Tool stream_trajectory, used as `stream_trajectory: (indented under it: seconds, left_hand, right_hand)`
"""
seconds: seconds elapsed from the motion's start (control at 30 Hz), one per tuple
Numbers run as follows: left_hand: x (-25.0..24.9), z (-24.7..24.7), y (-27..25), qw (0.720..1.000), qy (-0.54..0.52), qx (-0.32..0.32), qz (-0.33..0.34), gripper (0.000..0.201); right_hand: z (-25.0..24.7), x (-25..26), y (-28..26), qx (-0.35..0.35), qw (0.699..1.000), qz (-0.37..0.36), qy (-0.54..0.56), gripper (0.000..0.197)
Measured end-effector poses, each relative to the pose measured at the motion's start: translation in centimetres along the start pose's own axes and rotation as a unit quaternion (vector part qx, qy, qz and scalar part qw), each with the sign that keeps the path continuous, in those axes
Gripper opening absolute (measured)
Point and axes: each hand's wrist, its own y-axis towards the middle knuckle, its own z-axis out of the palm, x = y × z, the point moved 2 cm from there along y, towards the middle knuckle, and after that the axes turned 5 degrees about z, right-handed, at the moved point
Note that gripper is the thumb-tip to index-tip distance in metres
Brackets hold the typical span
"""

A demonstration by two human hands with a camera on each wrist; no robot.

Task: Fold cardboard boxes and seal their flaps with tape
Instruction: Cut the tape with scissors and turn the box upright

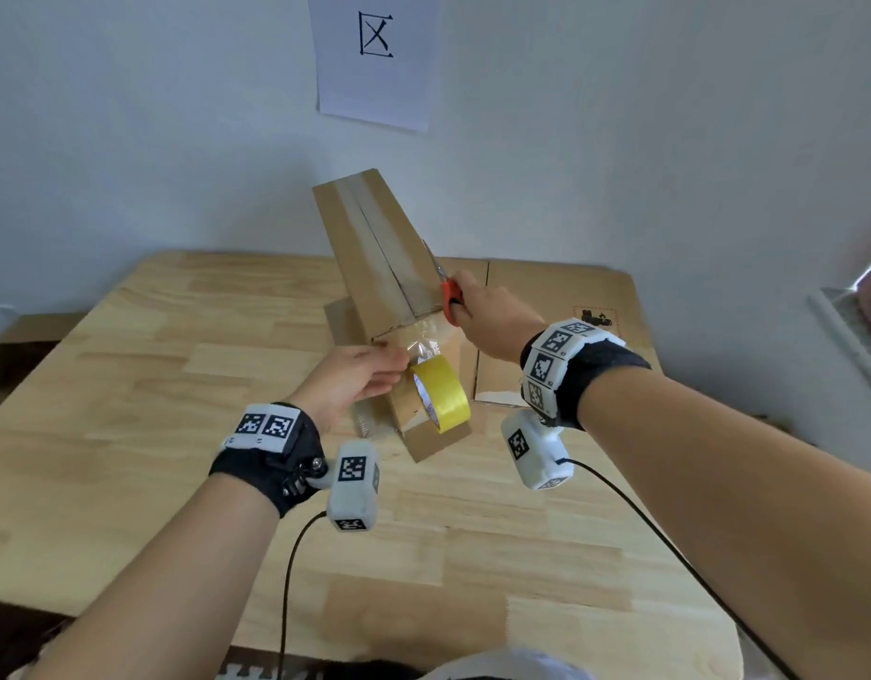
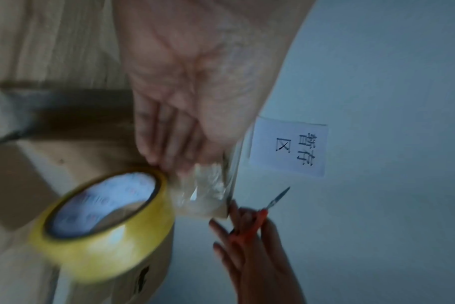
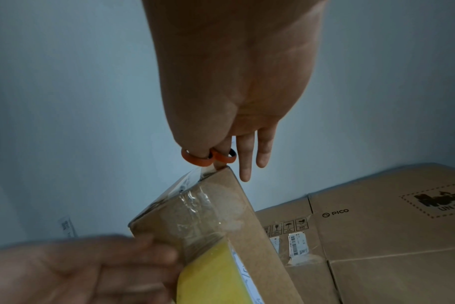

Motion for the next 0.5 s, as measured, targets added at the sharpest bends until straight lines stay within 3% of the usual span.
stream_trajectory:
  seconds: [0.1, 0.3, 0.4, 0.5]
  left_hand:
    - [1.5, 2.2, -0.1, 0.998, 0.016, -0.060, -0.033, 0.019]
    - [2.9, 6.3, 0.4, 0.981, -0.171, -0.068, -0.068, 0.016]
    - [2.8, 6.4, 0.6, 0.972, -0.209, -0.071, -0.079, 0.009]
    - [3.0, 5.8, 0.6, 0.968, -0.220, -0.078, -0.094, 0.019]
  right_hand:
    - [-0.1, -0.1, -0.1, -0.003, 1.000, 0.000, -0.001, 0.020]
    - [0.1, -0.5, -0.2, -0.008, 1.000, 0.012, 0.001, 0.022]
    - [0.1, -0.5, -0.1, -0.006, 1.000, 0.016, 0.000, 0.022]
    - [0.3, -0.4, -0.1, -0.002, 1.000, 0.012, 0.004, 0.022]
